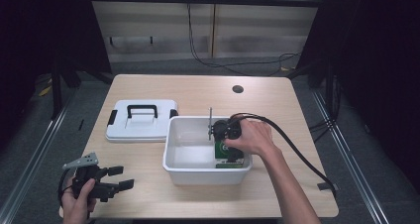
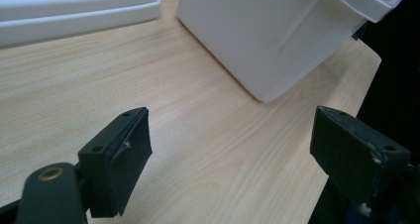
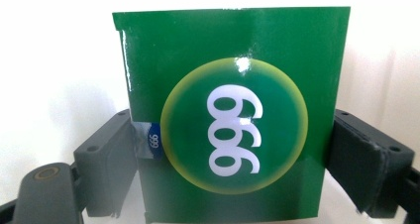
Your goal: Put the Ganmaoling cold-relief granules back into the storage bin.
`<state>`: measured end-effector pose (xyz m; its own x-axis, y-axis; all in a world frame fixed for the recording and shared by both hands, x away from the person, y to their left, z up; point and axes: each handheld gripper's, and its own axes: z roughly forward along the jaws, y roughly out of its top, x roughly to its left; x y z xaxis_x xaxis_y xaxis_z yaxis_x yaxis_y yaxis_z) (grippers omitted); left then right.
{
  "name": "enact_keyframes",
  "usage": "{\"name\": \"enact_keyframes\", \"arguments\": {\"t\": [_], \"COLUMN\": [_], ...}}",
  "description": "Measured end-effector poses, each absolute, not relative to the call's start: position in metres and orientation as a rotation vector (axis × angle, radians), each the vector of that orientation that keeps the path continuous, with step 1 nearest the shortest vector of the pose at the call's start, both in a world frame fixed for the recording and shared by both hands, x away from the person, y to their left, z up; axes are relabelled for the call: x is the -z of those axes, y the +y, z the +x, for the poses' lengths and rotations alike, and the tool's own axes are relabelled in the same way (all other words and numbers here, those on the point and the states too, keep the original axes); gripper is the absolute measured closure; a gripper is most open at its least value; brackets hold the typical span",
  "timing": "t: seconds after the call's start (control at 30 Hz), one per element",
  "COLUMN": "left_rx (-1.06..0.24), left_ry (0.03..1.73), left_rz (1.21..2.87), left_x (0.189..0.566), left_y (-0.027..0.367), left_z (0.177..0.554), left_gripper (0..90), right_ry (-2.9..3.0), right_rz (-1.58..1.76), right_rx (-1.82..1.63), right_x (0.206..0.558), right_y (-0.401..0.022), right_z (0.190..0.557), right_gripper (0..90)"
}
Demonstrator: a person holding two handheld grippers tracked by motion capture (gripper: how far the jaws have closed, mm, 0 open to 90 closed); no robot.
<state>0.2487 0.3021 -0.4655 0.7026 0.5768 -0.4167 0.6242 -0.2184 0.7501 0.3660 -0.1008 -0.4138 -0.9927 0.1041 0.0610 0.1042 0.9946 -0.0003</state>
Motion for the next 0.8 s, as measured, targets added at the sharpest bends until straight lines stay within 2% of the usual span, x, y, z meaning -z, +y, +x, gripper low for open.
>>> {"name": "enact_keyframes", "arguments": {"t": [0.4, 0.8], "left_rx": [0.060, 0.060], "left_ry": [0.934, 0.935], "left_rz": [1.895, 1.894], "left_x": [0.466, 0.466], "left_y": [0.302, 0.302], "left_z": [0.249, 0.249], "left_gripper": [16.1, 16.1], "right_ry": [-3.123, -3.121], "right_rz": [-0.122, -0.168], "right_rx": [0.129, 0.364], "right_x": [0.405, 0.389], "right_y": [-0.109, -0.126], "right_z": [0.361, 0.356], "right_gripper": [8.8, 8.8]}}
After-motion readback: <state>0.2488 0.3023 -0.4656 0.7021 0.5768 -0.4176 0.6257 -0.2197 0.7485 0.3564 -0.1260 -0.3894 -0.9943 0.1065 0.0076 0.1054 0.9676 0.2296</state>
